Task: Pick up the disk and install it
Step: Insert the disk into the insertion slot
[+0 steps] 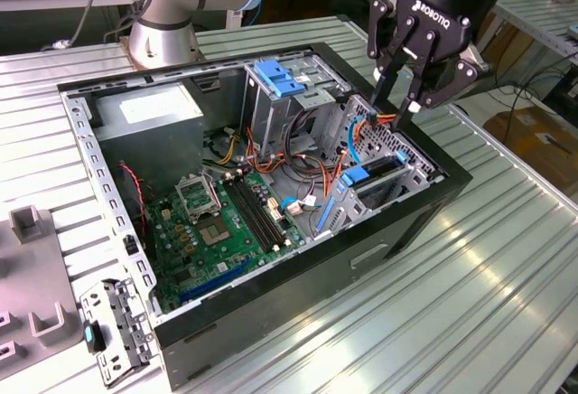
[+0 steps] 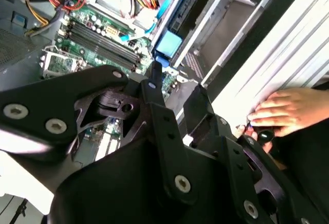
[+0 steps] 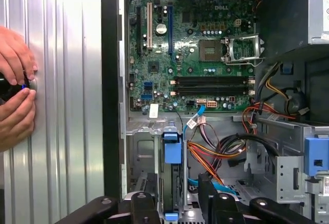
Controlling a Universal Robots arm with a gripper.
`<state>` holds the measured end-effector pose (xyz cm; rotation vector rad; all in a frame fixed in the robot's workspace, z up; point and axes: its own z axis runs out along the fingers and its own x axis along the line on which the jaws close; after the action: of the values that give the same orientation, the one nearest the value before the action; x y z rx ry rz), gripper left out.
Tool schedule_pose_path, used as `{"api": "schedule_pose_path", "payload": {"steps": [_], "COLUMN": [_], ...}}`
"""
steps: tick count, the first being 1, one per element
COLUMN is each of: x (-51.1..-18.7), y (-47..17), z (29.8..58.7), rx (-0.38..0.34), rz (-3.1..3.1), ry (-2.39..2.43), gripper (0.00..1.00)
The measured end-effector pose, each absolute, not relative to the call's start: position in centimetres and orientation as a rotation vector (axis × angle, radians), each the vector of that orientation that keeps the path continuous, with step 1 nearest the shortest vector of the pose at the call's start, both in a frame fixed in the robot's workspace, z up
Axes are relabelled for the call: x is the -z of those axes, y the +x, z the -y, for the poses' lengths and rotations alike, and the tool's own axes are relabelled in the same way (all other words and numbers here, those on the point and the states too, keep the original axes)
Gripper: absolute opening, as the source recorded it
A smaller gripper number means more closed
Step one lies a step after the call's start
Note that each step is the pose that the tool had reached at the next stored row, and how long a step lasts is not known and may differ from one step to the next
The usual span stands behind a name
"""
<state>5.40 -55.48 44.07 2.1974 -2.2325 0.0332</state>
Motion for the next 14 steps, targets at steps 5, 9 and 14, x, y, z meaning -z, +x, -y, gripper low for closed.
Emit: {"api": "schedule_pose_path", "payload": {"steps": [5,9,14], "x": [-43.2,-42.2,-41.2], "y": [5.4,5.4,5.4], "z": [55.5,55.5,55.5], "rx": [-0.034,-0.034,-0.034], "rz": [2.231,2.229,2.227], "ry": [2.198,2.200,2.202], "gripper": [0.45,0.30,0.12]}}
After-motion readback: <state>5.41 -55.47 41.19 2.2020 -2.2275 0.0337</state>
